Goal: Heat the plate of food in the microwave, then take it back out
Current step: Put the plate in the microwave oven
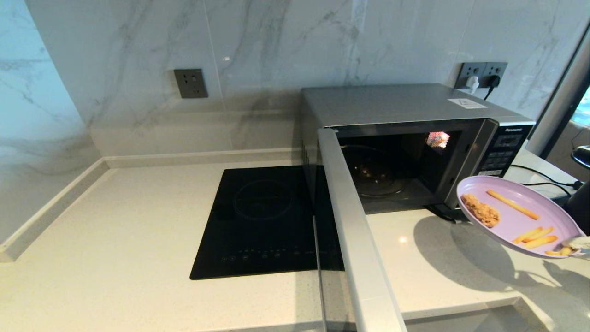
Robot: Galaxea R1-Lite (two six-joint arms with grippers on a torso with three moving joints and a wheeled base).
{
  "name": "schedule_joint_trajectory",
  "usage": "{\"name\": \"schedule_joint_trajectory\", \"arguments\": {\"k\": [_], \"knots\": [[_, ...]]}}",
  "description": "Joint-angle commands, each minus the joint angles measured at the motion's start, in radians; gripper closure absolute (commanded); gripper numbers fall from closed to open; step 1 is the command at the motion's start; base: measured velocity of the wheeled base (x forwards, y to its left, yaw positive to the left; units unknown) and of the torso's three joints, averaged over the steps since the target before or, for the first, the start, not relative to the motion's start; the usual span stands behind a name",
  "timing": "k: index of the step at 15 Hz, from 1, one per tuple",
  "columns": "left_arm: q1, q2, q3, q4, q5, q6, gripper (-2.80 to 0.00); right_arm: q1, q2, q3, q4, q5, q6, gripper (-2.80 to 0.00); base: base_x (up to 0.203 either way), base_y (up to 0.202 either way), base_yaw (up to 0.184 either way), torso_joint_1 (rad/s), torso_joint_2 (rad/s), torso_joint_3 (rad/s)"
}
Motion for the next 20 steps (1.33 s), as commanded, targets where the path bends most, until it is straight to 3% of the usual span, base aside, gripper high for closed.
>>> {"name": "schedule_joint_trajectory", "arguments": {"k": [1,7,12,20], "knots": [[0.0,0.002,0.0,0.0,0.001,-0.001,0.0,0.079,-0.042,0.014,0.004,0.005,0.013,0.0,0.0,0.0,0.0,0.0,0.0,0.0],[0.0,0.002,0.0,0.0,0.001,-0.001,0.0,0.276,0.005,-0.07,-0.035,-0.05,0.127,0.0,0.0,0.0,0.0,0.0,0.0,0.0],[0.0,0.002,0.0,0.0,0.001,-0.001,0.0,0.441,0.096,-0.088,-0.345,-0.184,0.393,0.0,0.0,0.0,0.0,0.0,0.0,0.0],[0.0,0.002,0.0,0.0,0.001,-0.001,0.0,0.674,0.253,-0.265,-0.5,-0.379,0.713,0.0,0.0,0.0,0.0,0.0,0.0,0.0]]}}
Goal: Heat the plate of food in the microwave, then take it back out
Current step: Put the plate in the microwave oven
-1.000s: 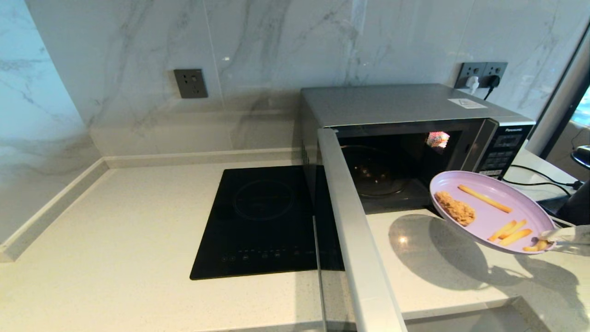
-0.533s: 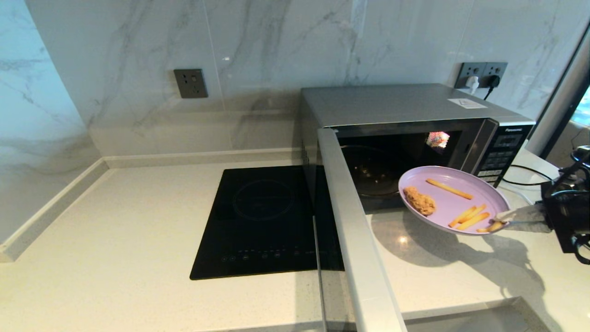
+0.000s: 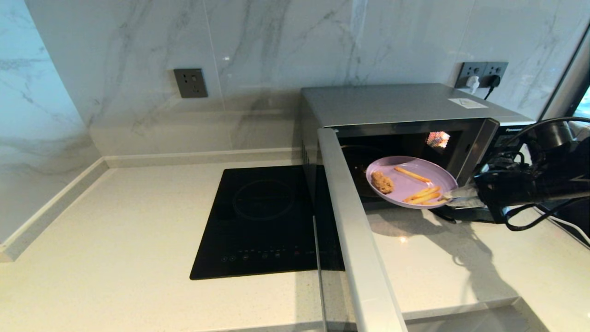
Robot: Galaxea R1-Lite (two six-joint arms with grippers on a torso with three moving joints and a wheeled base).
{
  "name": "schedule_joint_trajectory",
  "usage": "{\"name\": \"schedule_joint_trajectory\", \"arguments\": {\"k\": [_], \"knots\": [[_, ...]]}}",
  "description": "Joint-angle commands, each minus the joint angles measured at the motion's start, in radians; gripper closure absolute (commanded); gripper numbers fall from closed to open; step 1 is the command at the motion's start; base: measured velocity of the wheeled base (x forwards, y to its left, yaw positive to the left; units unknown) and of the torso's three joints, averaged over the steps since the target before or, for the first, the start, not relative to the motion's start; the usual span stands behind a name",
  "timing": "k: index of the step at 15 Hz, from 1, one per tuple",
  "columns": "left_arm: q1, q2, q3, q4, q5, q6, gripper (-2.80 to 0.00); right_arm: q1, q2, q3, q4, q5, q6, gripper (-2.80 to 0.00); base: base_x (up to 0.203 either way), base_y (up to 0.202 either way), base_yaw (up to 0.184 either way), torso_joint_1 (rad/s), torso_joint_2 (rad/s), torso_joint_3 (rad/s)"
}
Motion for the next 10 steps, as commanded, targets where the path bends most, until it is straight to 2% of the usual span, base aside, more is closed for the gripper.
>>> {"name": "schedule_joint_trajectory", "arguments": {"k": [1,6,10], "knots": [[0.0,0.002,0.0,0.0,0.0,-0.001,0.0,0.058,0.068,-0.041,-0.049,-0.034,0.062,0.0,0.0,0.0,0.0,0.0,0.0,0.0],[0.0,0.002,0.0,0.0,0.0,-0.001,0.0,0.081,0.165,-0.177,-0.061,-0.059,0.114,0.0,0.0,0.0,0.0,0.0,0.0,0.0],[0.0,0.002,0.0,0.0,0.0,-0.001,0.0,0.093,0.227,-0.219,-0.061,-0.064,0.12,0.0,0.0,0.0,0.0,0.0,0.0,0.0]]}}
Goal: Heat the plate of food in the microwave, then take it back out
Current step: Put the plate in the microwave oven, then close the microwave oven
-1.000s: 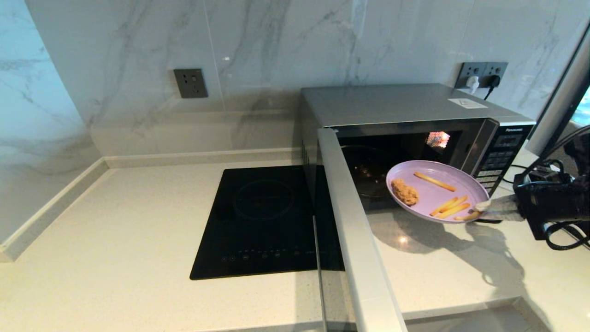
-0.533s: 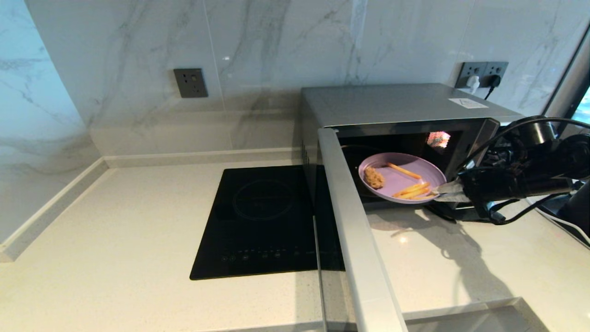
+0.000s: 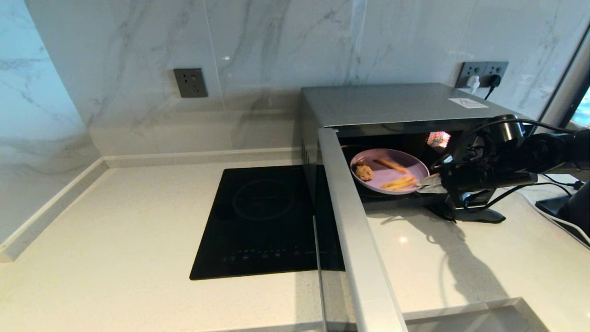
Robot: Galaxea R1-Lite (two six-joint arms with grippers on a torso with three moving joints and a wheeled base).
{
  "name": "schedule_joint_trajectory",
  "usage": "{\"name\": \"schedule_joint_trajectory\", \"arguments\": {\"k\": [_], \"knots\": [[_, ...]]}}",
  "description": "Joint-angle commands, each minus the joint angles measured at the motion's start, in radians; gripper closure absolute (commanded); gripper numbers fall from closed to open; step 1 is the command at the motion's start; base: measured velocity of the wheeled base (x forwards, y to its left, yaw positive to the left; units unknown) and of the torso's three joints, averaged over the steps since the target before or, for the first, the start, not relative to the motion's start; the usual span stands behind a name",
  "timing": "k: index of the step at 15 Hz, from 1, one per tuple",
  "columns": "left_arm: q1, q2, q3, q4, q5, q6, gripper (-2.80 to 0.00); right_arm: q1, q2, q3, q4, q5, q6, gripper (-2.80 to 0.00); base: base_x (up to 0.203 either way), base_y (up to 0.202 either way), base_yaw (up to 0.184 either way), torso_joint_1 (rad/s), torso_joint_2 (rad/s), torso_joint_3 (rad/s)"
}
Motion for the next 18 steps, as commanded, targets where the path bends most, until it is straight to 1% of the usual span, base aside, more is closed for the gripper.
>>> {"name": "schedule_joint_trajectory", "arguments": {"k": [1,3,6,7,11,18], "knots": [[0.0,0.002,0.0,-0.001,0.0,-0.001,0.0,0.006,0.057,-0.014,0.0,-0.014,0.007,0.0,0.0,0.0,0.0,0.0,0.0,0.0],[0.0,0.002,0.0,-0.001,0.0,-0.001,0.0,0.016,0.079,-0.028,0.0,-0.036,0.007,0.0,0.0,0.0,0.0,0.0,0.0,0.0],[0.0,0.002,0.0,-0.001,0.0,-0.001,0.0,0.024,0.093,-0.049,0.0,-0.043,0.007,0.0,0.0,0.0,0.0,0.0,0.0,0.0],[0.0,0.002,0.0,-0.001,0.0,-0.001,0.0,0.027,0.099,-0.063,0.001,-0.045,0.013,-2.8,0.0,0.0,0.0,0.0,0.0,0.0],[0.0,0.002,0.0,-0.001,0.0,-0.001,0.0,0.044,0.116,-0.108,0.003,-0.045,0.028,-2.8,0.0,0.0,0.0,0.0,0.0,0.0],[0.0,0.002,0.0,-0.001,0.0,-0.001,0.0,0.044,0.099,-0.107,0.005,-0.045,0.056,-2.8,0.0,0.0,0.0,0.0,0.0,0.0]]}}
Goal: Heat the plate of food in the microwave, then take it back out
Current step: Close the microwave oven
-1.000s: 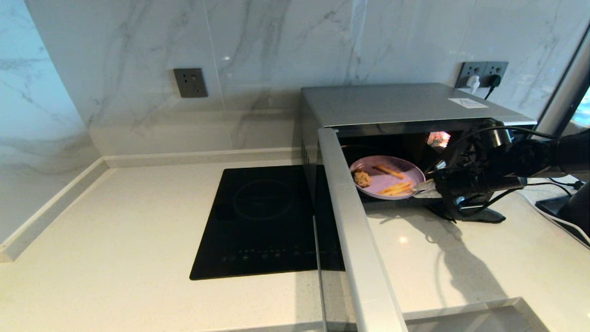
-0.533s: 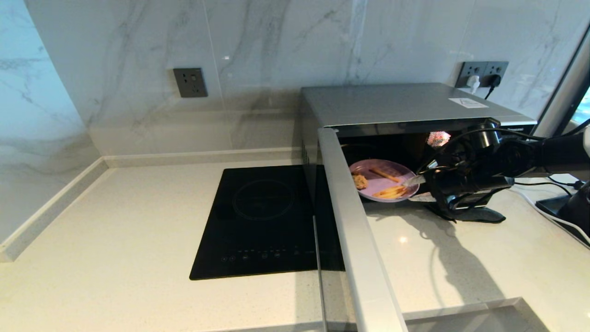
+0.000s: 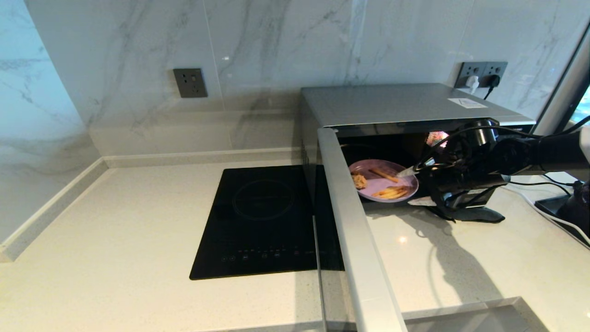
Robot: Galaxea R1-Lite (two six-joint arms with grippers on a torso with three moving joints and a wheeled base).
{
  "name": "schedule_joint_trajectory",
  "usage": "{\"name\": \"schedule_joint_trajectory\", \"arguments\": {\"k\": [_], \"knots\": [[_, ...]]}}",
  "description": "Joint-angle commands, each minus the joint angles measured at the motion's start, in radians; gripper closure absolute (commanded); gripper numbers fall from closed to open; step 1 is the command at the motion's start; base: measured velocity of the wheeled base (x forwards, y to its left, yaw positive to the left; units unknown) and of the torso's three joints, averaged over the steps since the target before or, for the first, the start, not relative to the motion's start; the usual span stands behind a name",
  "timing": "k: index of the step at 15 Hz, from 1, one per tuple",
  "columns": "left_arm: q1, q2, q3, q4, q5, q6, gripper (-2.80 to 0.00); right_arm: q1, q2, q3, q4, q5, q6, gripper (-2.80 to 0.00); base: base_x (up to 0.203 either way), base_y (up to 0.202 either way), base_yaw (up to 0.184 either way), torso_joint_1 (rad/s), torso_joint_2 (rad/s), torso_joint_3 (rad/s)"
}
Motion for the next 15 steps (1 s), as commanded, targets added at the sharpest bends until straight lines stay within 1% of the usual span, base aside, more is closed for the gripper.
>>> {"name": "schedule_joint_trajectory", "arguments": {"k": [1,4,8,9,10,13,14,15], "knots": [[0.0,0.002,0.0,0.0,0.0,-0.001,0.0,0.0,-0.024,0.011,0.004,0.003,0.006,-2.8,0.0,0.0,0.0,0.0,0.0,0.0],[0.0,0.002,0.0,0.0,0.0,-0.001,0.0,-0.001,-0.115,0.065,0.01,0.003,0.013,-2.8,0.0,0.0,0.0,0.0,0.0,0.0],[0.0,0.002,0.0,0.0,0.0,-0.001,0.0,-0.005,-0.348,0.186,0.014,0.001,0.012,-2.8,0.0,0.0,0.0,0.0,0.0,0.0],[0.0,0.002,0.0,0.0,0.0,-0.001,0.0,-0.006,-0.419,0.205,0.032,-0.001,0.01,0.0,0.0,0.0,0.0,0.0,0.0,0.0],[0.0,0.002,0.0,0.0,0.0,-0.001,0.0,-0.007,-0.482,0.212,0.071,-0.003,0.004,0.0,0.0,0.0,0.0,0.0,0.0,0.0],[0.0,0.002,0.0,0.0,0.0,-0.001,0.0,-0.003,-0.647,0.213,0.227,-0.007,-0.053,0.0,0.0,0.0,0.0,0.0,0.0,0.0],[0.0,0.002,0.0,0.0,0.0,-0.001,0.0,0.012,-0.681,0.205,0.295,-0.007,-0.068,0.0,0.0,0.0,0.0,0.0,0.0,0.0],[0.0,0.002,0.0,0.0,0.0,-0.001,0.0,0.043,-0.696,0.194,0.328,-0.008,-0.085,0.0,0.0,0.0,0.0,0.0,0.0,0.0]]}}
